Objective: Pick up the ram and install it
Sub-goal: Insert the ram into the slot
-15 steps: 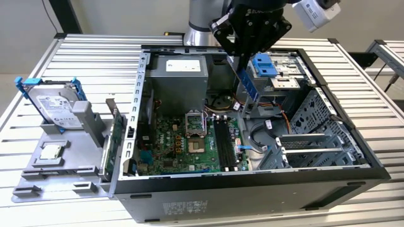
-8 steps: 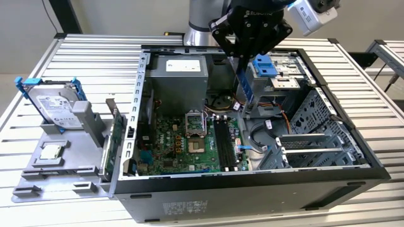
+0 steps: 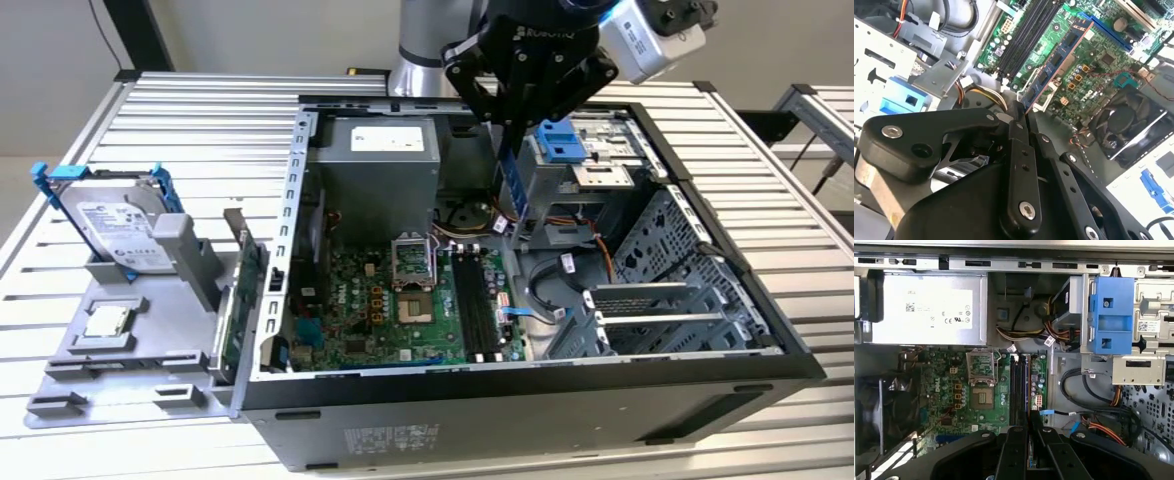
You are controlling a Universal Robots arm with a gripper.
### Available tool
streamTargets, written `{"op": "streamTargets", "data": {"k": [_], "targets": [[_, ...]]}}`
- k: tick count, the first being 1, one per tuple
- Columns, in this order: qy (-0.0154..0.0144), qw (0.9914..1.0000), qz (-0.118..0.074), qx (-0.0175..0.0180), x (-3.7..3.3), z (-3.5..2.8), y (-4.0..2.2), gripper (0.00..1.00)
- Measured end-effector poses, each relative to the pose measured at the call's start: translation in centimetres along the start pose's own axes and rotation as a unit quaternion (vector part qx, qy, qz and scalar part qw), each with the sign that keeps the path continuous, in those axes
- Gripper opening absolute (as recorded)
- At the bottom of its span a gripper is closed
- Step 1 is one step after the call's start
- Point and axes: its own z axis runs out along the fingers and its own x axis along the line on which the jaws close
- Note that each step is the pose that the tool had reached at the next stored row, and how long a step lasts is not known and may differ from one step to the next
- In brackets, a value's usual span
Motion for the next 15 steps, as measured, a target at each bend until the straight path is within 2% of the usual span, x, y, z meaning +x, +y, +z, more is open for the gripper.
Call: {"op": "streamTargets", "data": {"k": [3, 15], "targets": [[0.0000, 1.00000, 0.000, -0.0002, 0.01, 0.14, -0.03, 0.00], [0.0003, 1.00000, 0.001, 0.0000, -0.02, 2.30, -0.28, 0.00]]}}
